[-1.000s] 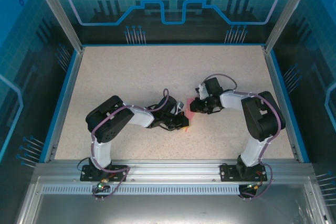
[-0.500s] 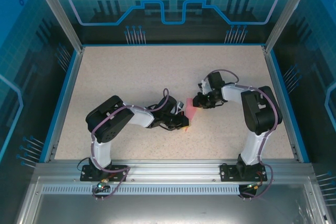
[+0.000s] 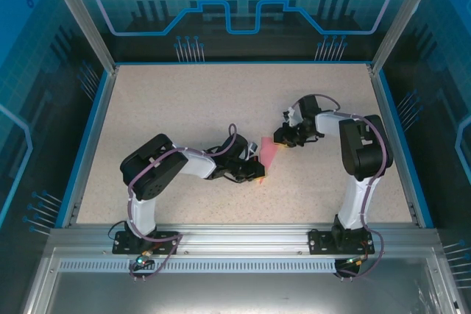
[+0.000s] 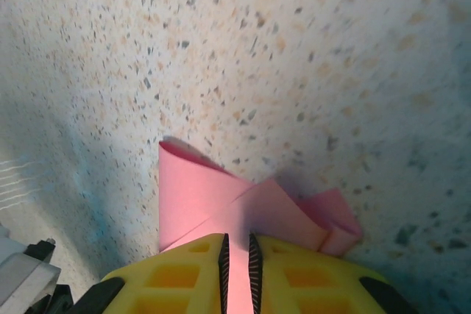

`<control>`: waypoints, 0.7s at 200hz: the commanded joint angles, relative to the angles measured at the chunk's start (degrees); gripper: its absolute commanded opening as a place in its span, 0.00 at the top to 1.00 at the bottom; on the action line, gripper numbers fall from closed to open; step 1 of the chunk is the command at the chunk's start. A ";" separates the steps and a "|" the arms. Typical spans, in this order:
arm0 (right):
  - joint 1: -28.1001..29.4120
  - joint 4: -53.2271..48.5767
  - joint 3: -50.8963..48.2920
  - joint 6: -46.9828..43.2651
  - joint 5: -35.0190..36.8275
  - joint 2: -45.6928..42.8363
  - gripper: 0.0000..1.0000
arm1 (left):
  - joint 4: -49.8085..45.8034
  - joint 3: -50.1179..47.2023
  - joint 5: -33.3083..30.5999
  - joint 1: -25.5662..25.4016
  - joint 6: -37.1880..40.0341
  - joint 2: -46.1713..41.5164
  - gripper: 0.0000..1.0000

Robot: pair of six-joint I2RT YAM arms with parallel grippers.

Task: Fold a paper plane with a square sheet of paper (fold left side to right side)

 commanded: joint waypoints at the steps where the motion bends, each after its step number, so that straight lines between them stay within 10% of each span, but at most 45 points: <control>1: -3.12 2.69 3.03 -0.31 1.97 2.94 0.81 | -9.48 -2.22 -0.97 -0.61 0.62 1.55 0.96; 69: -5.60 2.07 6.55 0.43 -2.53 5.26 0.81 | -9.38 -2.27 -1.06 -0.62 0.45 1.15 0.96; 140: -2.54 4.41 -4.66 -0.62 -2.06 -10.45 0.80 | -9.36 -1.95 -1.17 -0.59 0.53 0.42 0.96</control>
